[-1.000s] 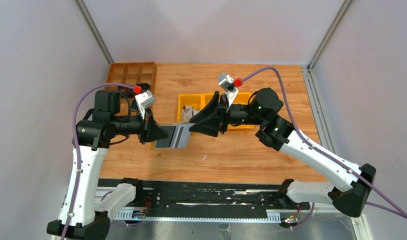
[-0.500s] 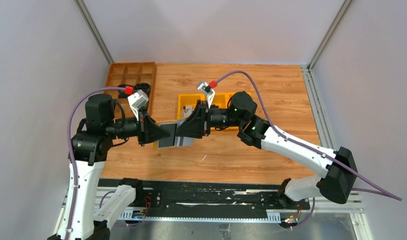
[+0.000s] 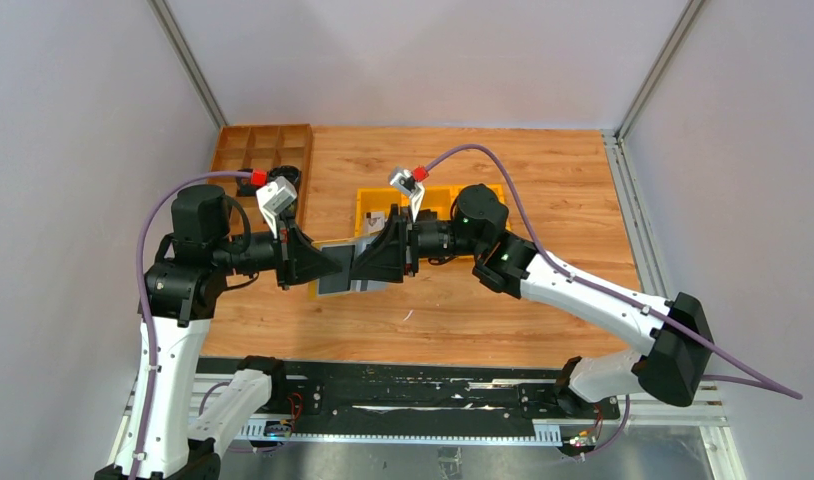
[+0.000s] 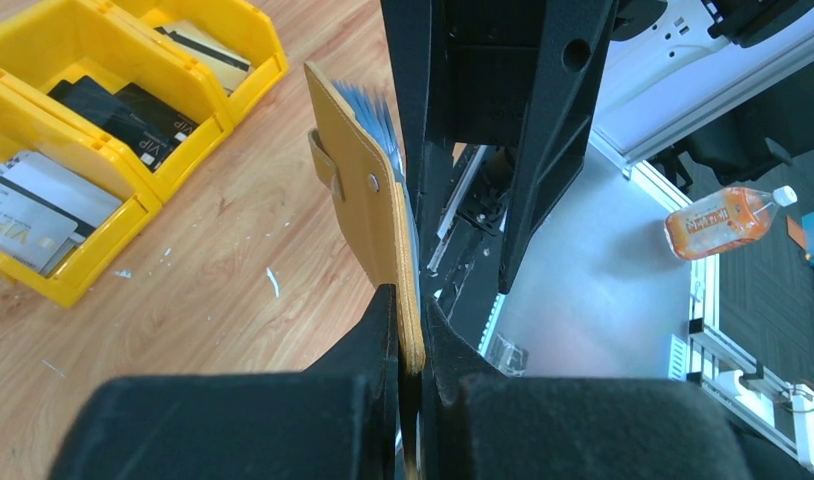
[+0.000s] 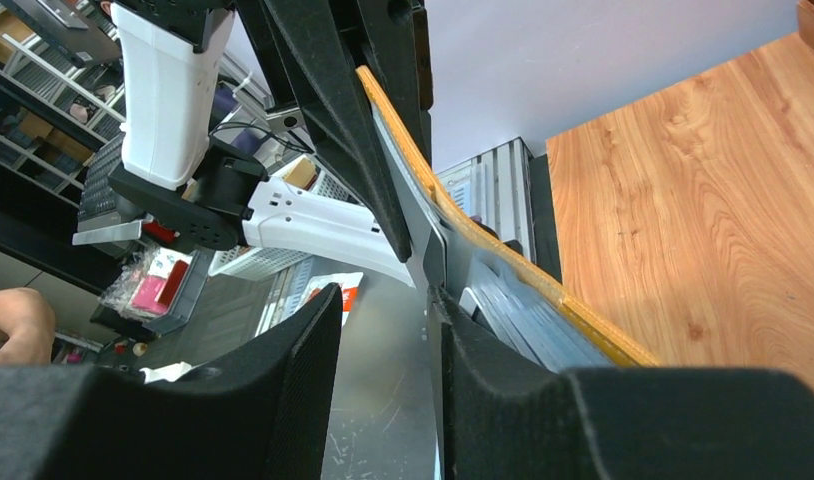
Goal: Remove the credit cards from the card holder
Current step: Remove the credit card from the card holder.
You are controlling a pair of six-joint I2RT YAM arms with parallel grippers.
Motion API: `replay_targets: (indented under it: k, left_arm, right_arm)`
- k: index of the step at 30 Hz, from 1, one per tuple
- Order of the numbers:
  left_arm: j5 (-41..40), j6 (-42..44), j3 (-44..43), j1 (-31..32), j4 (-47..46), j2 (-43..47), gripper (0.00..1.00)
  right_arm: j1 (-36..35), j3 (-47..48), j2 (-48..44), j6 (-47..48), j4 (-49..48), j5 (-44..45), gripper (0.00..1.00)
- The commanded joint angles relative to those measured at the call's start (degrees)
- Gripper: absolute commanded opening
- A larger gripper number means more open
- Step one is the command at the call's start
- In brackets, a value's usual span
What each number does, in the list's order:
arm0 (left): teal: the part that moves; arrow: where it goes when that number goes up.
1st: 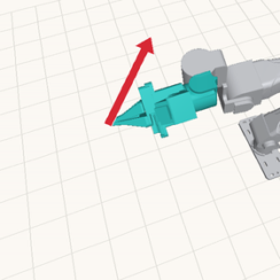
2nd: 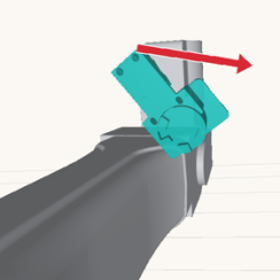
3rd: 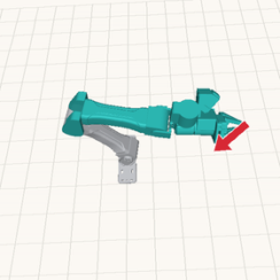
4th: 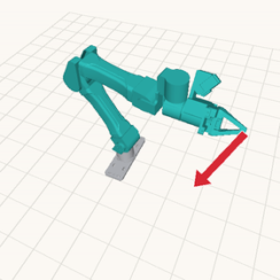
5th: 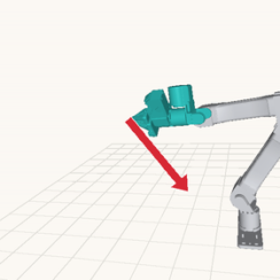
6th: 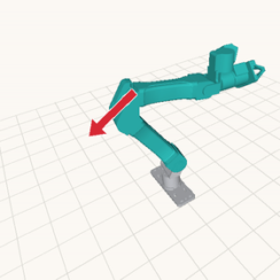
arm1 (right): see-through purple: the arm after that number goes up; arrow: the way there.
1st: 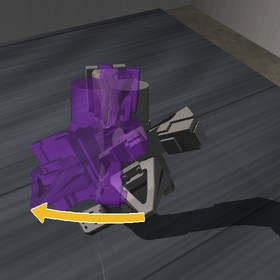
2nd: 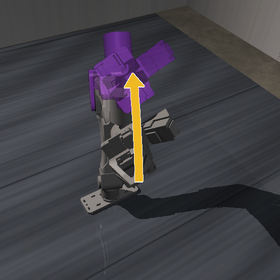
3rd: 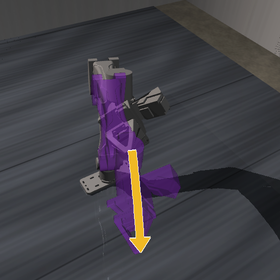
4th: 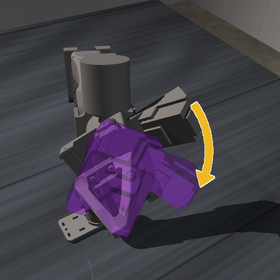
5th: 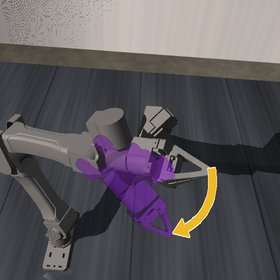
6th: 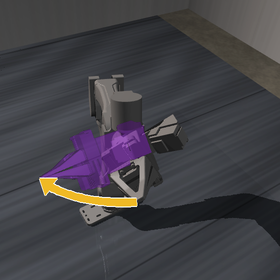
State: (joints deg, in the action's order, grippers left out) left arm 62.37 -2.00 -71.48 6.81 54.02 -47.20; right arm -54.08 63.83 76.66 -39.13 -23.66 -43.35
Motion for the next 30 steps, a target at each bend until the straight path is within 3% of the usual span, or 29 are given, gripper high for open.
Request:
replay_targets:
  k: [1,12,17,21,26,30]
  left_arm:
    - [5.75,-1.95,-1.87,-0.13,-2.33,0.61,0.00]
    - [6.54,-2.48,-2.03,-0.13,-2.89,0.98,0.00]
    - [6.96,-2.96,-1.41,-0.13,-3.70,0.95,0.00]
    - [10.69,-2.83,-0.47,-0.13,-4.01,0.71,0.06]
    - [15.11,-2.61,-0.02,-0.13,-4.05,0.84,0.13]
    - [17.18,-2.65,-0.08,-0.13,-4.36,0.89,0.16]
  right_arm:
    - [-0.41,1.30,-0.59,3.28,4.08,2.52,0.41]
    - [-0.41,2.60,-0.41,3.51,4.58,3.08,0.41]
    - [-0.73,2.09,2.69,-4.78,-6.42,-1.32,0.32]
    - [-0.87,1.30,5.18,-10.80,-14.79,-2.73,0.17]
    - [-0.63,0.59,5.43,-12.68,-17.21,-2.51,0.01]
    - [0.18,-1.43,4.12,-13.26,-18.01,-1.83,0.00]
